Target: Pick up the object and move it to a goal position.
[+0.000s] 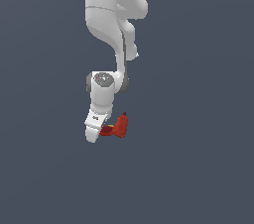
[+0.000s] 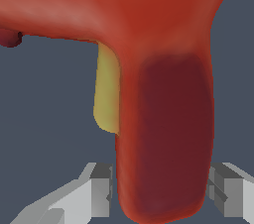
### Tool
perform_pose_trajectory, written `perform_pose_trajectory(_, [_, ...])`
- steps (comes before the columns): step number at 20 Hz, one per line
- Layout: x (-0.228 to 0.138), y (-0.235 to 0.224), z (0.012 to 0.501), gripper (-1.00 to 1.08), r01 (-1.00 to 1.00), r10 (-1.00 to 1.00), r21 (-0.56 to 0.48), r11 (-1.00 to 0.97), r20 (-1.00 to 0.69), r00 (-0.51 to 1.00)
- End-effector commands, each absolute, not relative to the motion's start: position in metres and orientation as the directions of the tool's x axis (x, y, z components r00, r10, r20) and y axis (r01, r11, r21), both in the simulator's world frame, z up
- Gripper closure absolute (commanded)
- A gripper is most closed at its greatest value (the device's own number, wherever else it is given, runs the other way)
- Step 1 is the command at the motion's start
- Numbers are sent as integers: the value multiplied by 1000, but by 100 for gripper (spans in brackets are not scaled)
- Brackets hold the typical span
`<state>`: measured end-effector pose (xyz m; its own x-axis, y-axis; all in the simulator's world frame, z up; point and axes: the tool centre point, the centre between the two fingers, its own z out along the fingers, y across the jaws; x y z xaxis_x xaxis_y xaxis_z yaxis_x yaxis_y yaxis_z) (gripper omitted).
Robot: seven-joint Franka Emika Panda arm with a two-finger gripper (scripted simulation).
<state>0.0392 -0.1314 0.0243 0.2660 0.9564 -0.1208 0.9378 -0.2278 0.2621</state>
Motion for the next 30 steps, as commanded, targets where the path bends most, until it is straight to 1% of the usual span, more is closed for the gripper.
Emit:
perform_pose_trajectory(1, [38, -132, 20, 108, 939, 956, 257, -229, -121, 266])
perform_pose_trajectory(9, [39, -132, 25, 108, 938, 956, 263, -227, -121, 266])
perform_pose_trajectory(16, [26, -142, 34, 108, 938, 956, 262, -227, -121, 266])
perform_pose_trajectory(22, [1, -161, 53, 108, 938, 956, 261, -227, -121, 266])
perform_pose_trajectory(30, [-49, -203, 92, 108, 939, 956, 260, -227, -122, 265])
